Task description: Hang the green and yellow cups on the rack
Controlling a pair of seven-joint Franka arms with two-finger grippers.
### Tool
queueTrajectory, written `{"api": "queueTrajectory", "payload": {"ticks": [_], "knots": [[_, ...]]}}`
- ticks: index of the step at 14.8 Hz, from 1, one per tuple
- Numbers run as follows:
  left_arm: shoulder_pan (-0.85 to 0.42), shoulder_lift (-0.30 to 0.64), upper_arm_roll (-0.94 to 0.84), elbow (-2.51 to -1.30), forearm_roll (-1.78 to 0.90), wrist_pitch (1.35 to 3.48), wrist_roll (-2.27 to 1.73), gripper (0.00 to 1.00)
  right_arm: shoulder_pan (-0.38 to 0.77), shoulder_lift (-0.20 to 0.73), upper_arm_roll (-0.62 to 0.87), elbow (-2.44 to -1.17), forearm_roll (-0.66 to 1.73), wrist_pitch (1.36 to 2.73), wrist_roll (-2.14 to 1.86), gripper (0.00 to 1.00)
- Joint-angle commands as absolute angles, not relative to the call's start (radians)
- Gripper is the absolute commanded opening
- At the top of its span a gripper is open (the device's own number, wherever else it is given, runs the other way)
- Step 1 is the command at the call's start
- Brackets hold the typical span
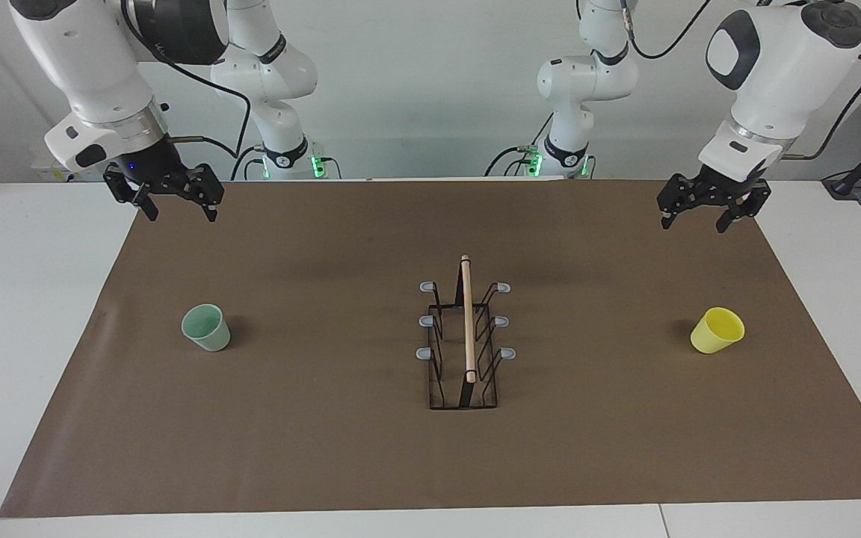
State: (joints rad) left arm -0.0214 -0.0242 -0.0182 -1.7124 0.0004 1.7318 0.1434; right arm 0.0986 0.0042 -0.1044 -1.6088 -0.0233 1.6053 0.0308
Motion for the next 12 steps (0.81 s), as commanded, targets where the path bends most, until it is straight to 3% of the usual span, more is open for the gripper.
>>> {"api": "queueTrajectory", "payload": {"ticks": [1, 8, 12], "knots": [[-0.035, -0.037, -0.003, -1.697, 0.003, 1.703, 0.127, 1.00, 0.091, 0.002, -0.098, -1.612, -0.021, 1.601, 0.067, 1.00], [-0.025, -0.038, 0.006, -1.681, -0.002, 1.680, 0.129, 1.00, 0.089, -0.018, -0.104, -1.614, -0.021, 1.575, 0.075, 1.00], [-0.023, -0.040, 0.011, -1.692, -0.002, 1.695, 0.130, 1.00, 0.095, -0.038, -0.104, -1.700, -0.043, 1.644, 0.080, 1.00]]}}
